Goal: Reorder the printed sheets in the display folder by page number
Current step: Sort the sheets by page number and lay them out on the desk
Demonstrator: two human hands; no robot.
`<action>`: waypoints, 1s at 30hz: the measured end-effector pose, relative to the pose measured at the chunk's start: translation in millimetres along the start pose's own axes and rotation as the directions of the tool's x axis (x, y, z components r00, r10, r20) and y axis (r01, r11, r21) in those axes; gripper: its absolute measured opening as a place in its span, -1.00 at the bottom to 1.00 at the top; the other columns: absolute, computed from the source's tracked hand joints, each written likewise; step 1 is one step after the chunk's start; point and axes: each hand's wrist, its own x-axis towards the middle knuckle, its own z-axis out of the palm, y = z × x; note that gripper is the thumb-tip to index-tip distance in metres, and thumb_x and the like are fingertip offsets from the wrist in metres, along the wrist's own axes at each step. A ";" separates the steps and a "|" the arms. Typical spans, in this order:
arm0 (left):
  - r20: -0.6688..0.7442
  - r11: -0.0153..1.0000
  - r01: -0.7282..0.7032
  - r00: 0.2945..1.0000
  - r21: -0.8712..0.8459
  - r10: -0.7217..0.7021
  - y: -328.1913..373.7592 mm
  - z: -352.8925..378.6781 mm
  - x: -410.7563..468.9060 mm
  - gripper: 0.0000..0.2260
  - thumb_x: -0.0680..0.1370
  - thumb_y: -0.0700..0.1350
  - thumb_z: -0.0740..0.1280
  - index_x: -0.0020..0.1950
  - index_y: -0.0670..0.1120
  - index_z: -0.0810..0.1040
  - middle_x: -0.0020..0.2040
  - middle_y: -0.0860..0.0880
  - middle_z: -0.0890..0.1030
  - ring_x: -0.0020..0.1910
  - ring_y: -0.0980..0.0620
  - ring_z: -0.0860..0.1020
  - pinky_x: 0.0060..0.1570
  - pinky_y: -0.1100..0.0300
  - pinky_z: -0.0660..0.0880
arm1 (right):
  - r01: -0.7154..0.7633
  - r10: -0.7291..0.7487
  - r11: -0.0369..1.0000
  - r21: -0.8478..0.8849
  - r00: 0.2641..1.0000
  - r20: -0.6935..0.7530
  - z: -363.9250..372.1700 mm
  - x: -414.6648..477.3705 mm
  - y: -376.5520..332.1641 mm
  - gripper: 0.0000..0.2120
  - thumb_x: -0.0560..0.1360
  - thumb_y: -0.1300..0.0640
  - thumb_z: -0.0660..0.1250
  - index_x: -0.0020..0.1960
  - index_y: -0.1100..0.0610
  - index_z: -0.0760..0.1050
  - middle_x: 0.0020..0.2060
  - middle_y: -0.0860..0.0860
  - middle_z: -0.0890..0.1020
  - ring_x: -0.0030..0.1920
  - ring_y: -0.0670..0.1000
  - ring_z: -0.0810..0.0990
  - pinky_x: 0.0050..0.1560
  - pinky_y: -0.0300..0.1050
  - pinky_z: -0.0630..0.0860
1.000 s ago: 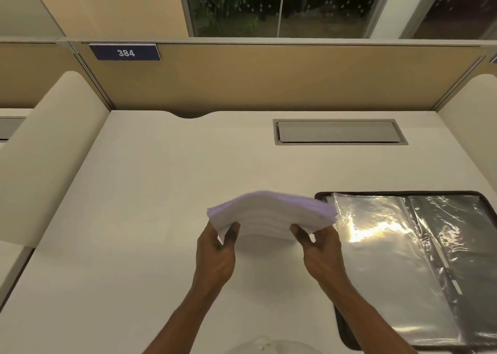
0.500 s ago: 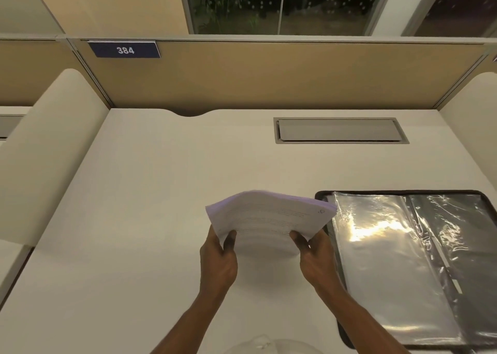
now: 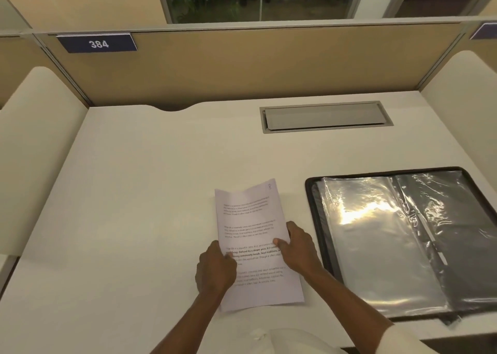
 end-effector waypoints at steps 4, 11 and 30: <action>0.059 0.952 -0.044 0.998 0.303 0.027 3.7 -5.0 0.2 -0.79 0.68 0.06 0.26 0.19 -0.05 0.48 0.16 -0.06 0.63 0.12 -0.13 0.63 -0.02 0.07 0.49 | -0.032 0.014 0.981 -0.194 0.995 -0.096 8.6 -0.6 8.8 -0.73 0.60 -0.03 0.44 0.15 0.08 0.45 0.04 -0.02 0.65 -0.08 -0.03 0.62 -0.11 -0.06 0.62; -0.065 0.812 -0.044 0.993 0.582 0.100 6.3 -7.1 -1.0 -0.53 0.61 0.25 0.35 0.27 -0.06 0.32 0.16 0.00 0.53 0.10 -0.02 0.62 -0.23 0.09 0.42 | -0.070 0.007 0.964 -0.256 0.971 -0.239 8.7 -14.8 11.1 -0.50 0.53 -0.17 0.49 0.29 0.07 0.41 0.12 -0.03 0.60 0.04 0.01 0.63 0.00 -0.06 0.60; 0.404 0.914 -0.383 0.821 -0.135 0.404 93.1 58.8 -79.1 -0.79 0.56 0.17 0.50 -0.05 0.06 0.62 -0.13 0.15 0.65 -0.11 0.14 0.63 -0.04 0.25 0.56 | -0.032 -0.100 0.974 -0.224 0.827 -0.554 -85.8 -88.2 104.7 -0.66 0.52 0.07 0.53 0.25 0.03 0.54 0.14 -0.01 0.60 0.15 0.02 0.56 0.01 -0.09 0.54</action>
